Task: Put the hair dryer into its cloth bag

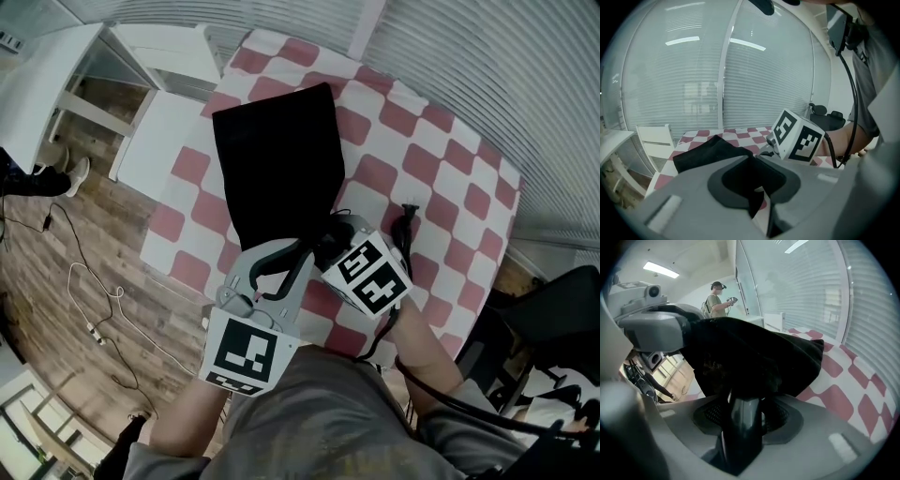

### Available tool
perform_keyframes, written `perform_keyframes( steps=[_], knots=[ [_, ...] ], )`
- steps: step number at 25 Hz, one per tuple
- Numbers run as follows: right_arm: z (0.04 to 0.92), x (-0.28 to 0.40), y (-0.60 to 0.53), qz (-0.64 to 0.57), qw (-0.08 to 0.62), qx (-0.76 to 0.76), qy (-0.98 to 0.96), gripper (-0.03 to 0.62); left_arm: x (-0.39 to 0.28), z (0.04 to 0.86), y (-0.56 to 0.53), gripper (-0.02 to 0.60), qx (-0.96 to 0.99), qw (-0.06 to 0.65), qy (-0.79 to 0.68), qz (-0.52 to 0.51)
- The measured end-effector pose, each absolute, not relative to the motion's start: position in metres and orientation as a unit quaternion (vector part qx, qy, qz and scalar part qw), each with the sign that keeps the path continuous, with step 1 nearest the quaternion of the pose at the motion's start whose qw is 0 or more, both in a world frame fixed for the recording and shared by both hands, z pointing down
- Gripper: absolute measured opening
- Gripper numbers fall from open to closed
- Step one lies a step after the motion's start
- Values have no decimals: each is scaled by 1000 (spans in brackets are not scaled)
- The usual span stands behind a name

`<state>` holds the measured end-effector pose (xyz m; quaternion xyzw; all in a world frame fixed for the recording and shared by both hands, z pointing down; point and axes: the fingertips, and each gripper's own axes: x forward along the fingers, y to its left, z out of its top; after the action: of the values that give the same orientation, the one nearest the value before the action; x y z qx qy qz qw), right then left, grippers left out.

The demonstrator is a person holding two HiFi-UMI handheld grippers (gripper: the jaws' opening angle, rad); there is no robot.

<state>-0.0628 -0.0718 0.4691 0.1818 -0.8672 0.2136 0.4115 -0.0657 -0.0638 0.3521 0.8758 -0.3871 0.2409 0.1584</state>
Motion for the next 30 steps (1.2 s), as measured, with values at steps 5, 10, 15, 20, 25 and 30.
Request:
perform_keyframes(
  steps=[5, 10, 15, 20, 25, 30],
  knots=[
    [477, -67, -74, 207, 420, 199, -861, 213, -70, 369, -56, 48, 868, 147, -398, 259],
    [484, -70, -77, 201, 422, 209, -859, 213, -92, 354, -62, 147, 860, 98, -444, 233],
    [491, -69, -76, 209, 420, 205, -859, 213, -117, 374, -44, 259, 833, 91, -482, 255],
    [490, -68, -76, 209, 422, 203, -858, 213, -129, 417, -39, 227, 805, 112, -503, 295],
    [491, -70, -74, 223, 403, 200, -865, 218, -145, 419, -48, 8, 787, 114, -532, 290],
    [480, -69, -65, 249, 367, 192, -875, 215, -156, 419, -51, 8, 781, 95, -541, 298]
  ],
)
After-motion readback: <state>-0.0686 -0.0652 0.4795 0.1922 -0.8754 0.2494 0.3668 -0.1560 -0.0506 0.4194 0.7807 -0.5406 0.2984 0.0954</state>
